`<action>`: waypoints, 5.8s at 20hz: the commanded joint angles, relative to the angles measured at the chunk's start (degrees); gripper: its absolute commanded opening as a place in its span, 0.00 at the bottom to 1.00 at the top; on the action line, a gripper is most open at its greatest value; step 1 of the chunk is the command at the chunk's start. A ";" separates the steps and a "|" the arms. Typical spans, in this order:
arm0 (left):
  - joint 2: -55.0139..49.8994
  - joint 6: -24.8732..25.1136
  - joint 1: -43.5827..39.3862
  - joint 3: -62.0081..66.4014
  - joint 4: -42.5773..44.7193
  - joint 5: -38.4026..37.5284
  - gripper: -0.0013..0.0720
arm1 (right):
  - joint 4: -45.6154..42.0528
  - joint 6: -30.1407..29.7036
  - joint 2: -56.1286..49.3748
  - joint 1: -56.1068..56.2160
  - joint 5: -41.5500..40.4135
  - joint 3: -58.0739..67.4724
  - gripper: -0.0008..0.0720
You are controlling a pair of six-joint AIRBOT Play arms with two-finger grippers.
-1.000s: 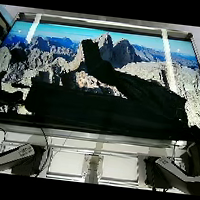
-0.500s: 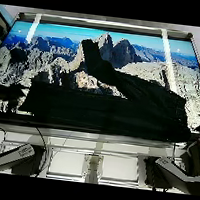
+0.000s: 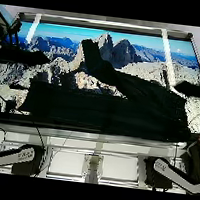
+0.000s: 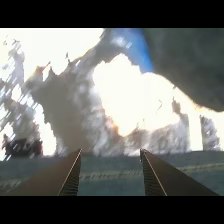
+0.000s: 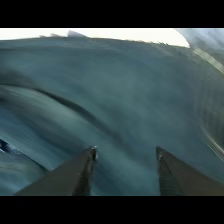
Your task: Fold the clothes and pants, and hang the long-sleeved shirts on hangers.
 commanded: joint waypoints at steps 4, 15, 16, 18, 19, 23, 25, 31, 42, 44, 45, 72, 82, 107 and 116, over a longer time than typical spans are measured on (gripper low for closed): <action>-0.55 -2.19 -0.81 1.42 -0.52 -0.31 0.76 | -6.49 2.62 -21.66 36.26 -19.21 21.94 0.51; -1.36 -2.14 0.92 1.42 4.00 -1.81 0.78 | -16.15 7.67 -50.03 42.03 -4.44 54.29 0.54; -1.75 -2.14 0.92 1.40 4.00 -1.81 0.78 | -18.18 7.69 -50.01 42.07 -3.06 54.31 0.54; -2.64 -2.16 0.92 1.40 3.98 -1.90 0.78 | -21.55 8.26 -49.99 42.07 -0.48 54.31 0.54; -3.02 -2.16 0.90 1.40 3.98 -2.08 0.78 | -22.62 8.37 -49.90 42.07 0.81 54.31 0.54; -3.78 -2.16 0.90 1.40 3.96 -2.25 0.78 | -22.82 6.27 -49.83 42.47 5.84 54.47 0.54; -4.17 -2.16 0.90 1.40 3.96 -2.25 0.78 | -22.82 4.31 -50.07 43.56 6.99 54.47 0.39; -4.66 -3.69 0.83 1.40 3.78 0.11 0.78 | -18.34 -2.16 -48.89 51.06 13.42 54.49 0.03; -4.66 -6.43 0.85 1.40 3.76 5.07 0.78 | -11.56 -3.89 -48.48 68.87 37.16 51.87 0.53; -4.74 -6.38 0.26 1.40 3.76 5.18 0.78 | -11.37 -1.44 -47.56 68.24 39.47 52.41 0.53; -4.87 -5.95 -0.59 1.42 3.78 5.18 0.78 | -11.52 -0.37 -46.16 67.17 39.93 52.41 0.53; -49.07 -20.68 -43.52 43.87 45.79 5.46 0.75 | -11.58 12.57 -28.20 28.85 40.17 52.22 0.76; -52.26 -27.28 -43.47 43.82 49.44 14.32 0.69 | -10.58 12.37 -28.20 28.85 40.02 52.19 0.76; -30.32 -31.47 -18.69 41.64 52.15 -1.62 0.07 | -11.21 12.59 -28.24 28.81 38.93 52.19 0.76; -24.76 -23.89 -3.39 30.62 49.53 -19.61 0.06 | -11.23 14.67 -28.24 28.81 39.85 52.19 0.76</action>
